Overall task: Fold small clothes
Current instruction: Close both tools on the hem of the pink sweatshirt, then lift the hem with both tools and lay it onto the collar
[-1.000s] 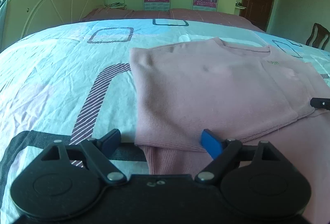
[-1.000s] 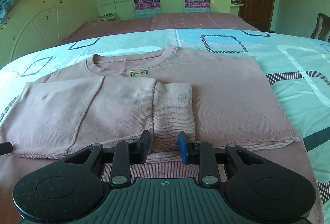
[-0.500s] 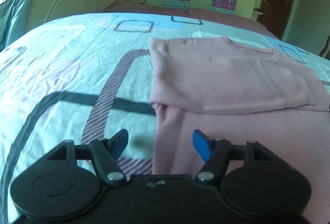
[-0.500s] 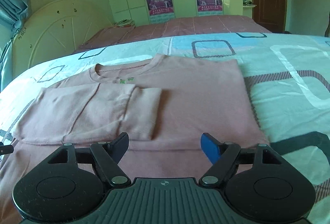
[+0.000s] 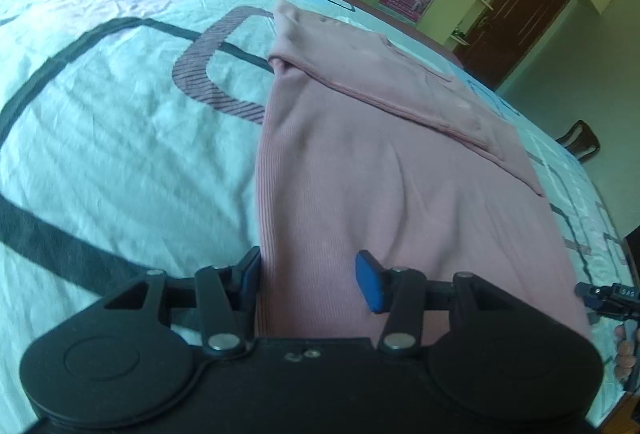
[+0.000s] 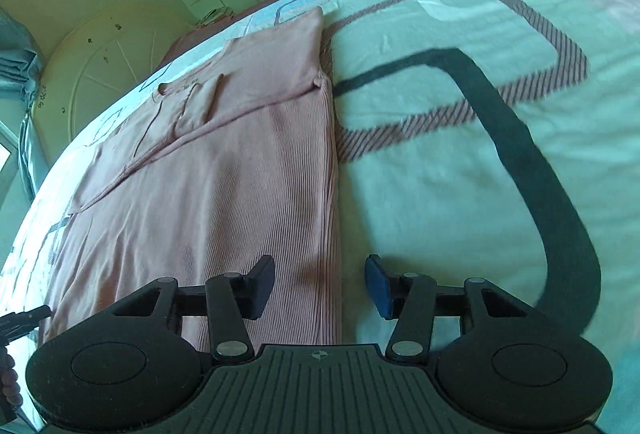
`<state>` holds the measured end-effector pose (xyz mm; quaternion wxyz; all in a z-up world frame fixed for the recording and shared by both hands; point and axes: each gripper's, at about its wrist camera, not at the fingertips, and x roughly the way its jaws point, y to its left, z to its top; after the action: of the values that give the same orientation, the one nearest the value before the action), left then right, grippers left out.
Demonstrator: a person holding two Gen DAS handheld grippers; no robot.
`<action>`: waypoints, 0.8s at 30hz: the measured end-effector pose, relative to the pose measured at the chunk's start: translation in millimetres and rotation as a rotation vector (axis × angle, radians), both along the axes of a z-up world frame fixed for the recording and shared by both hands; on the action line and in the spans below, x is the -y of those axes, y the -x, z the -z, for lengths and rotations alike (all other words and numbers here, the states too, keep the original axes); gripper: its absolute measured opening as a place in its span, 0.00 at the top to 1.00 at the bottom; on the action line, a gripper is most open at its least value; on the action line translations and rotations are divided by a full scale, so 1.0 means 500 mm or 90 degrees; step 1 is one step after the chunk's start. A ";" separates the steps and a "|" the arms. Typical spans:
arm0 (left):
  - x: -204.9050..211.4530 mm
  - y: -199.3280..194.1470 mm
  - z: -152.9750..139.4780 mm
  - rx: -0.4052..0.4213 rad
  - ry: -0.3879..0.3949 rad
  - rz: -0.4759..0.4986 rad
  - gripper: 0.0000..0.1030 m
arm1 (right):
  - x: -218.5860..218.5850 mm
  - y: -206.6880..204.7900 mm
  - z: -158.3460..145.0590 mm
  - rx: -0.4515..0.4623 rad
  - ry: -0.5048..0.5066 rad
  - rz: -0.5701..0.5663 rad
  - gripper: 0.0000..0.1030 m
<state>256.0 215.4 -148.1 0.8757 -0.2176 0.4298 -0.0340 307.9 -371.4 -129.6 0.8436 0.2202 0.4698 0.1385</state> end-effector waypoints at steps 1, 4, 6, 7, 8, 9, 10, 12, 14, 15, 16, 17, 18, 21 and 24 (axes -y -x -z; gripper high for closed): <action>-0.001 0.017 0.003 0.002 0.020 0.002 0.55 | -0.001 0.023 -0.001 -0.003 -0.016 -0.003 0.51; -0.012 0.076 0.021 0.008 0.092 -0.002 0.58 | -0.020 0.083 -0.013 -0.013 -0.022 -0.019 0.51; -0.022 0.110 0.033 0.015 0.143 -0.018 0.63 | -0.031 0.123 -0.021 -0.019 -0.030 -0.026 0.51; -0.026 0.122 0.040 0.014 0.170 -0.026 0.64 | -0.034 0.139 -0.021 -0.026 -0.040 -0.029 0.51; -0.030 0.132 0.046 0.014 0.196 -0.034 0.66 | -0.035 0.155 -0.020 -0.030 -0.056 -0.032 0.51; -0.032 0.138 0.052 0.013 0.217 -0.036 0.67 | -0.036 0.167 -0.018 -0.033 -0.071 -0.033 0.51; -0.033 0.141 0.057 0.013 0.228 -0.040 0.68 | -0.037 0.177 -0.017 -0.034 -0.086 -0.029 0.51; -0.037 0.136 0.062 0.013 0.239 -0.044 0.69 | -0.027 0.181 -0.012 -0.033 -0.117 -0.007 0.51; -0.037 0.123 0.063 0.007 0.243 -0.043 0.70 | -0.010 0.179 -0.005 -0.039 -0.161 0.036 0.52; -0.034 0.116 0.064 0.007 0.239 -0.039 0.70 | -0.004 0.173 -0.002 -0.043 -0.176 0.052 0.54; -0.030 0.107 0.064 0.006 0.233 -0.034 0.70 | -0.001 0.166 0.002 -0.047 -0.185 0.062 0.56; -0.021 0.098 0.063 0.005 0.220 -0.028 0.76 | 0.002 0.158 0.005 -0.051 -0.193 0.069 0.59; -0.013 0.090 0.062 0.003 0.200 -0.026 0.93 | 0.003 0.149 0.008 -0.055 -0.198 0.067 0.64; -0.017 0.111 0.046 0.055 0.234 -0.042 0.95 | 0.008 0.138 -0.014 -0.038 -0.207 0.030 0.94; -0.038 0.143 0.018 0.118 0.257 -0.088 0.95 | 0.046 0.156 -0.072 0.052 -0.267 0.028 0.94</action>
<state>184.8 234.5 -157.1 0.8505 -0.4131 0.3158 -0.0790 229.9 -394.5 -93.8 0.8005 0.3952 0.3912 0.2235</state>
